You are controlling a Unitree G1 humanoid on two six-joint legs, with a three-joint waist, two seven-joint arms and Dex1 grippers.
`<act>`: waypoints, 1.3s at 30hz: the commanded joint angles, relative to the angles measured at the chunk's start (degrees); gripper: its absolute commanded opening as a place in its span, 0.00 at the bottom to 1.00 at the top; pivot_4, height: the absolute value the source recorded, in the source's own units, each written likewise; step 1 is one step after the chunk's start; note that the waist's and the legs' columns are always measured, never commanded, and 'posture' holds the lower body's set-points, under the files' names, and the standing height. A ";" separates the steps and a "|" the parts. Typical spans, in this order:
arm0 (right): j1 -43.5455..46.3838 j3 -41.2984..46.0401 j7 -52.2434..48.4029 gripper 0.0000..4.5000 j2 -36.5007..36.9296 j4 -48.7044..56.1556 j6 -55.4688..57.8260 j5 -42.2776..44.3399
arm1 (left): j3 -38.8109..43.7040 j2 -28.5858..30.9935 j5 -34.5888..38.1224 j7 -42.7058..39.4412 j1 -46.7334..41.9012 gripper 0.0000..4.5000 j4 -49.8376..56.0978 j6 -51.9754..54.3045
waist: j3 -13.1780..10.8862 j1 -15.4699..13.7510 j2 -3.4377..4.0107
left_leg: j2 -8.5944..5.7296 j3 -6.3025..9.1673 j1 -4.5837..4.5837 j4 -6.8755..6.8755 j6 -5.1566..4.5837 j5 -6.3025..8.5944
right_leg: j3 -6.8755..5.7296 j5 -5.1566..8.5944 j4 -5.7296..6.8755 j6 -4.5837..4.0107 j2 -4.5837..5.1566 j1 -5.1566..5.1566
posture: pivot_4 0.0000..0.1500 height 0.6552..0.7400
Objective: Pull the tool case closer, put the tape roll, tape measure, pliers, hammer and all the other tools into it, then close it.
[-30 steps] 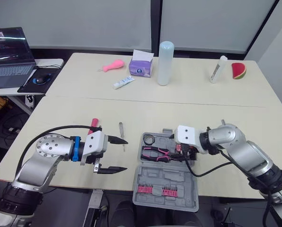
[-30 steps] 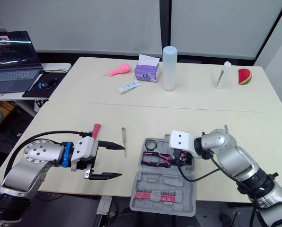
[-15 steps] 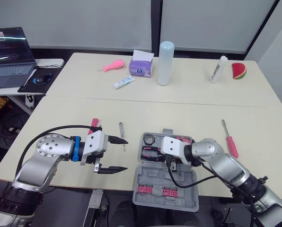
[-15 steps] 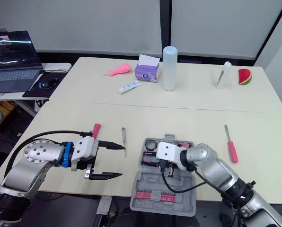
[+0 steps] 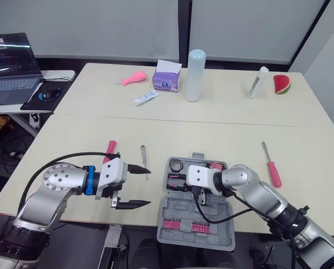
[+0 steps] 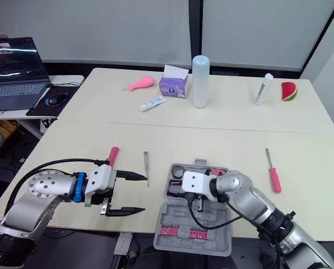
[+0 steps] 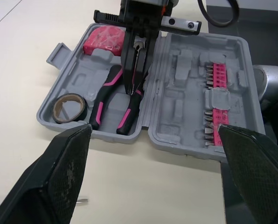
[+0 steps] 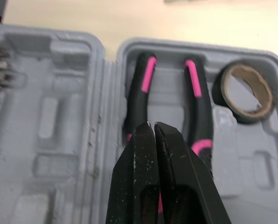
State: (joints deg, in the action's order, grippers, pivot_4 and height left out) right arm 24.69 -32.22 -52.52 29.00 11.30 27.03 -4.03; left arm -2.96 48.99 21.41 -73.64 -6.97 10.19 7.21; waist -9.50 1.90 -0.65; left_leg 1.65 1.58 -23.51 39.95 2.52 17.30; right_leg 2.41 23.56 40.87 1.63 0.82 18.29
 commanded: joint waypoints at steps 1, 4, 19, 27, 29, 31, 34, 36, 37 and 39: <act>-1.83 8.25 -0.64 0.00 1.37 9.85 -1.76 5.65 | 2.32 0.59 -0.39 1.32 0.87 1.00 -0.43 -0.36 | 0.00 -0.08 0.00 | -0.01 0.00 -0.01 0.00 0.00 0.00 | 0.00 0.00 0.00 0.00 0.01 0.00 | 1.00 0.72; -7.06 15.30 -1.22 0.00 5.31 16.74 -2.49 9.23 | 2.43 0.72 -2.69 3.23 1.44 1.00 -2.17 -0.92 | 0.01 -0.34 -0.02 | -0.04 0.02 -0.03 0.00 -0.02 0.01 | -0.02 0.00 -0.04 0.00 0.03 -0.03 | 1.00 0.72; -41.77 36.29 -1.15 0.00 20.62 13.33 -17.37 7.19 | -6.12 -5.04 -13.88 5.46 1.56 0.31 -14.58 -11.83 | 0.01 0.08 -0.04 | 0.00 -0.16 0.07 -0.03 -0.10 0.05 | 0.10 0.00 -0.06 0.00 -0.03 -0.11 | 1.00 0.72; -37.51 30.10 1.98 0.00 18.72 3.65 -24.15 1.42 | -10.70 -9.87 -19.79 7.99 -2.80 0.01 -22.44 -17.01 | 0.02 -0.23 -0.06 | -0.06 -0.19 0.08 -0.01 -0.04 0.02 | 0.08 0.00 -0.08 0.00 -0.01 -0.13 | 1.00 0.72; -35.92 28.73 2.50 0.00 17.77 2.18 -24.38 0.87 | -11.71 -10.90 -20.32 7.93 -3.53 0.01 -23.39 -17.40 | 0.04 -0.21 -0.03 | -0.05 -0.18 0.09 -0.01 -0.02 0.01 | 0.09 0.00 -0.06 0.00 -0.01 -0.14 | 1.00 0.72; -34.19 26.84 2.41 0.00 16.74 0.50 -24.68 0.13 | -12.89 -11.98 -21.08 7.87 -4.20 0.01 -24.35 -18.02 | 0.05 -0.25 -0.03 | -0.05 -0.19 0.09 -0.01 0.00 -0.01 | 0.08 0.00 -0.06 0.00 0.00 -0.15 | 1.00 0.72; -32.34 24.50 1.99 0.00 15.96 -1.60 -25.23 -0.73 | -14.06 -13.43 -22.29 8.50 -5.40 0.01 -26.10 -18.88 | 0.10 -0.30 0.03 | -0.09 -0.21 0.09 0.00 0.02 -0.01 | 0.07 0.00 -0.08 0.00 0.01 -0.17 | 1.00 0.72; -31.25 23.31 1.84 0.00 15.36 -2.43 -25.40 -1.02 | -14.91 -14.60 -23.24 9.13 -6.41 0.01 -27.40 -19.50 | 0.16 -0.44 0.00 | -0.10 -0.22 0.10 0.01 0.03 -0.02 | 0.07 0.00 -0.09 0.00 0.03 -0.20 | 1.00 0.72; -30.92 23.00 1.84 0.00 15.21 -2.64 -25.47 -1.07 | -15.17 -14.95 -23.52 9.24 -6.71 0.01 -27.84 -19.81 | 0.19 -0.48 -0.02 | -0.10 -0.19 0.14 0.02 0.02 -0.02 | 0.06 0.00 -0.10 0.00 0.03 -0.25 | 1.00 0.72; -30.25 22.44 1.57 0.00 15.03 -2.92 -25.64 -1.02 | -15.67 -15.68 -24.02 9.25 -7.36 0.01 -28.62 -20.30 | 0.20 -0.51 0.00 | -0.11 -0.19 0.32 0.01 0.00 0.00 | 0.06 0.00 -0.13 0.00 0.05 -0.46 | 1.00 0.72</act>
State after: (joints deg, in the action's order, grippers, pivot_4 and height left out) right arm -5.62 -8.96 -50.53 44.34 8.48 1.92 -5.06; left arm -16.55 34.06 -0.73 -64.68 -14.43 -16.92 -13.02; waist -9.30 1.39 -0.65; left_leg 1.53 1.38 -23.12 39.95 2.52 17.30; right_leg 2.48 23.56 40.73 1.63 0.88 17.74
